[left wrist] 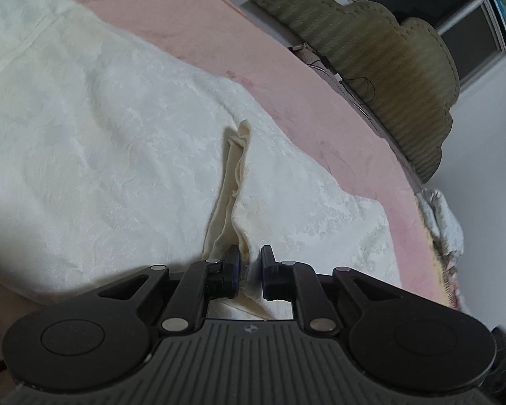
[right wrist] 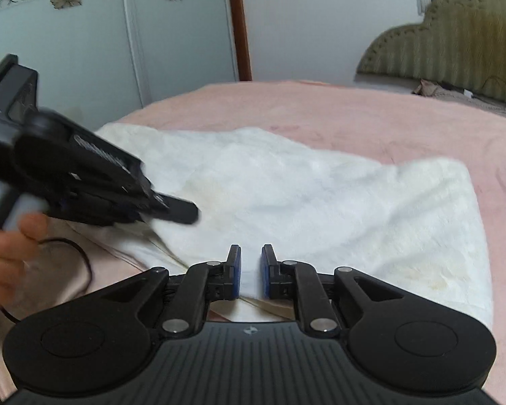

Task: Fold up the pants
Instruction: 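Open both tools and release the pants fold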

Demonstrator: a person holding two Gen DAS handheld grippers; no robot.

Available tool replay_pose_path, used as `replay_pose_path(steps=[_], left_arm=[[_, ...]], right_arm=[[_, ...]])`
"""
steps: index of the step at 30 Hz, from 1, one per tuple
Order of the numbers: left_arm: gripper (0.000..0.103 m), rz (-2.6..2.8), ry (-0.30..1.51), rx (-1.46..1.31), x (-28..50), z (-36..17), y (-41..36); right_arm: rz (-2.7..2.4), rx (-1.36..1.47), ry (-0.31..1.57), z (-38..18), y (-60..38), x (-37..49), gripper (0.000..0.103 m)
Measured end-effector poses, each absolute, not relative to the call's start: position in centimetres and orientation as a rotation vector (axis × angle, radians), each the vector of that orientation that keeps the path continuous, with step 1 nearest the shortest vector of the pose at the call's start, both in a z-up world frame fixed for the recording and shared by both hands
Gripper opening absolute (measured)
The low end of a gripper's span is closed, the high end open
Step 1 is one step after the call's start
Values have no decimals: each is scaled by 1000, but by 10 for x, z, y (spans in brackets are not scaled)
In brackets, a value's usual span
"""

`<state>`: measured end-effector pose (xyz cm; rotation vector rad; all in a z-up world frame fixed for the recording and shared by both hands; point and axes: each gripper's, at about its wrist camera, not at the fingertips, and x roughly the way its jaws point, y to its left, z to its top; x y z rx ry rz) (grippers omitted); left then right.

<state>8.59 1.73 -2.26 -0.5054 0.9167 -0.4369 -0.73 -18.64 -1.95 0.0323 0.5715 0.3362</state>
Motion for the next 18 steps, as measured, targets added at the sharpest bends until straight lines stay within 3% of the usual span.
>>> replay_pose_path(steps=[4,7,8,15,18], left_arm=[[18,-425,862,-378,75,-17,7],[24,-395,840,-321,72,-11,8],[31,-374,822,-311,72,-8,13],[30,-355,732,-245,74,15,17],[32,-354,734,-74,71,8,-13]], right_arm=[[344,20,553,-14,-171,1,13],[353,-18,591,-26,-161,10,12],[349,-22,575,-27,-159,10,12],[350,-14,573,-26,-162,6,12],[346,-24,570,-27,-162,5,13]])
